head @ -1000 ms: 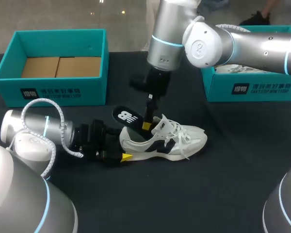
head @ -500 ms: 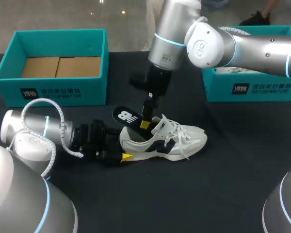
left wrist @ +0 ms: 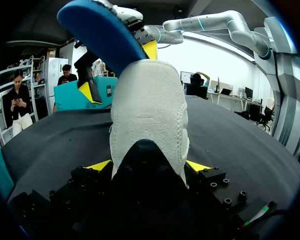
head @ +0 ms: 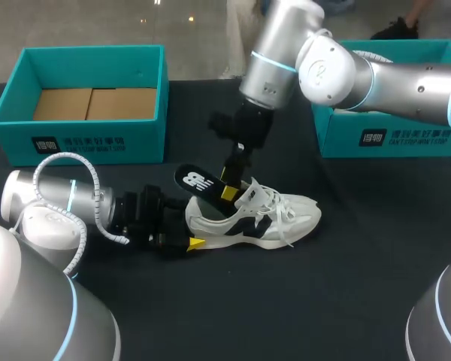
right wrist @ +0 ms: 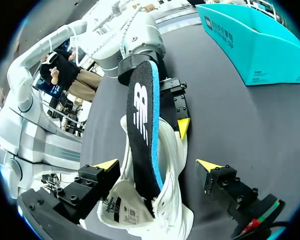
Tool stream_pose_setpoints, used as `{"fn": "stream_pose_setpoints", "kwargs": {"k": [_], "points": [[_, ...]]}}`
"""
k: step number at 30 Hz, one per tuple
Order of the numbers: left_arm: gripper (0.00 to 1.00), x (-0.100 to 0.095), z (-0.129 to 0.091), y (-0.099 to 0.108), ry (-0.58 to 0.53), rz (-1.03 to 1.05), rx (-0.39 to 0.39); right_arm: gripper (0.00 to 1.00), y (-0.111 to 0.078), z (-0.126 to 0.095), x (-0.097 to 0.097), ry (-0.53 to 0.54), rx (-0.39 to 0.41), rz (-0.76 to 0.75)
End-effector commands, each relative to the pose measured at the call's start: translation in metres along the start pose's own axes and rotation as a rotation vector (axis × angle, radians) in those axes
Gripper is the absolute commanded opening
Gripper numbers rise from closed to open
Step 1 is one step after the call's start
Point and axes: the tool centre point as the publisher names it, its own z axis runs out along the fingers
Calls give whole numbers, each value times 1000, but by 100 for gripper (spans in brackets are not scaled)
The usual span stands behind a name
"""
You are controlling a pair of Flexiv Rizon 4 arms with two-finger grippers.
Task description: Take the shoe out of the shoebox, open the shoe tongue, remove and reinsert the insole, then place the shoe into the shoebox
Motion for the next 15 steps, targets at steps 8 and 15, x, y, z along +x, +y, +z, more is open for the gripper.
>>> {"fn": "stream_pose_setpoints", "kwargs": {"k": [8, 15], "points": [[0, 0, 4, 5, -1, -1, -2, 0, 6, 2, -8, 5, -5, -18], [0, 0, 4, 5, -1, -1, -2, 0, 7, -1, -7, -8, -18, -28]]}}
